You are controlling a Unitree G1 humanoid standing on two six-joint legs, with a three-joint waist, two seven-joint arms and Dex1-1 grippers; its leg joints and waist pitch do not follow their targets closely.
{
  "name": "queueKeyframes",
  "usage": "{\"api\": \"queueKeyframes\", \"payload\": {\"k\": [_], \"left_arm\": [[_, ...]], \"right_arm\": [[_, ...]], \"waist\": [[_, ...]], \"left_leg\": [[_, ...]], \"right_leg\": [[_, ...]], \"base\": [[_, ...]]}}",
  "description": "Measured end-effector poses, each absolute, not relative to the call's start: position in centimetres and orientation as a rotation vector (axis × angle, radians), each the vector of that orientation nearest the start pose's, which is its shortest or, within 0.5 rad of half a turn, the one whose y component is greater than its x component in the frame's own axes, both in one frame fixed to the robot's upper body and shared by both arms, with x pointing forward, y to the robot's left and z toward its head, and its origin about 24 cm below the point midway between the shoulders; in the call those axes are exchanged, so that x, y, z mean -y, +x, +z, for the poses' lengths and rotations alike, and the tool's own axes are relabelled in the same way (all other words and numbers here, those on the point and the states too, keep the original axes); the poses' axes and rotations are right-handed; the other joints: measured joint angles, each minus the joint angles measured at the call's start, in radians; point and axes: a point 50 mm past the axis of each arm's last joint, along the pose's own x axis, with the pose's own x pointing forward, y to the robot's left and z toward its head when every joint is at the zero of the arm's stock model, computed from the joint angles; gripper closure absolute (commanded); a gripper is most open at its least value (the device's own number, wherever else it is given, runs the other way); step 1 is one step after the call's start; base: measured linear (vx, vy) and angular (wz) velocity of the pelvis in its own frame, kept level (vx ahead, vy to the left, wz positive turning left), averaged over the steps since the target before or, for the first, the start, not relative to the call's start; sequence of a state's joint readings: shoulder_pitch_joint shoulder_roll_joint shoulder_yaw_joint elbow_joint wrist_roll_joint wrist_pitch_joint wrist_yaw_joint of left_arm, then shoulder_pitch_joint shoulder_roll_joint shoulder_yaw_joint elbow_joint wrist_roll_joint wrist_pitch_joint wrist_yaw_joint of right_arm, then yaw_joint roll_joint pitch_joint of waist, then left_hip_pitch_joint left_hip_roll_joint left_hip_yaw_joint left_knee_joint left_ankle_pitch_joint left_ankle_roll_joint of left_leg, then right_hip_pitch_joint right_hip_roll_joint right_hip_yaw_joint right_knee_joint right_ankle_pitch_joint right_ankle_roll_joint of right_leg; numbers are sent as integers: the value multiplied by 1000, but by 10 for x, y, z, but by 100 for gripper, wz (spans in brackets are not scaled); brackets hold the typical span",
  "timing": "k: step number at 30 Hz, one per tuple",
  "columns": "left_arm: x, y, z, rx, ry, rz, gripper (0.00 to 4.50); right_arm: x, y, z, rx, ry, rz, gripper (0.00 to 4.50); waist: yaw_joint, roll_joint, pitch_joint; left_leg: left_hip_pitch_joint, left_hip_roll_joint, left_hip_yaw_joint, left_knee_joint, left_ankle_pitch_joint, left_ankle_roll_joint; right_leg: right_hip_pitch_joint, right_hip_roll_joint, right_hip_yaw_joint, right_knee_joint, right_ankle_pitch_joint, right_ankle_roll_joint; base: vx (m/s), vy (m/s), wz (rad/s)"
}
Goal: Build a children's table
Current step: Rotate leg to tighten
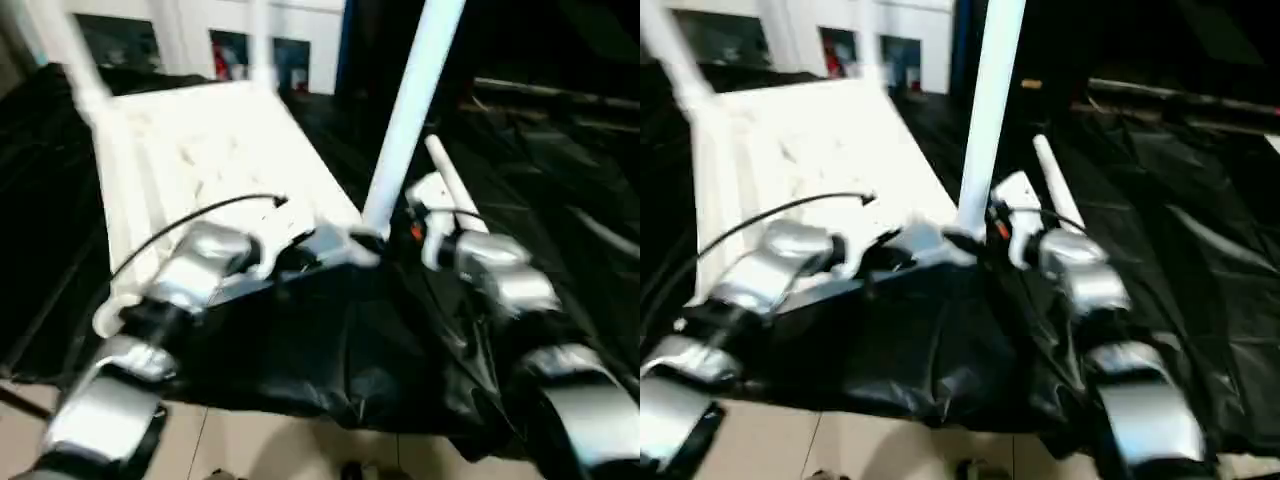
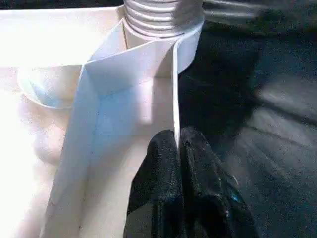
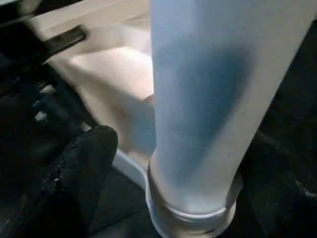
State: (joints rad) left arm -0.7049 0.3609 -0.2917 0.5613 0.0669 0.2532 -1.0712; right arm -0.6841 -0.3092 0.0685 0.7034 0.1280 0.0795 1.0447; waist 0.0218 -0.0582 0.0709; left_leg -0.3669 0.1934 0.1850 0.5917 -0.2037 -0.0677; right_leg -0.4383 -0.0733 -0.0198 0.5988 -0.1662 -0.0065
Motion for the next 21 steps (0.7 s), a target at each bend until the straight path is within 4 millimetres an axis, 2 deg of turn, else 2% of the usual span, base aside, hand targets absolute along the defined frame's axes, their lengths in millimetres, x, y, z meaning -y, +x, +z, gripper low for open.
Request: {"api": "queueKeyframes", "payload": {"k": [5, 7, 10, 13, 21], "left_arm": [[-134, 326, 79, -450, 477, -1283, 450], [-135, 322, 79, -456, 473, -1319, 450], [-137, 320, 79, -462, 480, -1335, 450], [-137, 319, 81, -456, 488, -1344, 450], [-136, 318, 83, -449, 494, -1353, 450]], "right_arm": [[151, 333, 81, -270, -200, 1195, 47], [153, 330, 79, -289, -202, 1208, 47], [151, 330, 78, -298, -219, 1218, 47], [149, 328, 79, -297, -234, 1225, 47], [149, 325, 72, -328, -230, 1221, 108]], "waist": [[21, 0, 0], [31, 1, 1], [40, 2, 1], [40, 2, 1], [38, 2, 1]], "left_leg": [[0, 2, 7, 1, 0, 0], [0, 8, 15, 5, 0, 0], [0, 11, 18, 10, 0, 0], [1, 12, 18, 11, 1, -3], [1, 12, 18, 11, 3, -5]], "right_leg": [[0, -1, 0, 2, 0, 0], [0, -1, -1, 3, 0, 0], [0, -2, -1, 8, 0, -1], [0, -2, -1, 11, 0, -1], [0, -2, -1, 13, 0, -1]], "base": [[0, 0, 0], [0, 0, 0], [0, 0, 0], [0, 0, 0], [0, 0, 0]]}}
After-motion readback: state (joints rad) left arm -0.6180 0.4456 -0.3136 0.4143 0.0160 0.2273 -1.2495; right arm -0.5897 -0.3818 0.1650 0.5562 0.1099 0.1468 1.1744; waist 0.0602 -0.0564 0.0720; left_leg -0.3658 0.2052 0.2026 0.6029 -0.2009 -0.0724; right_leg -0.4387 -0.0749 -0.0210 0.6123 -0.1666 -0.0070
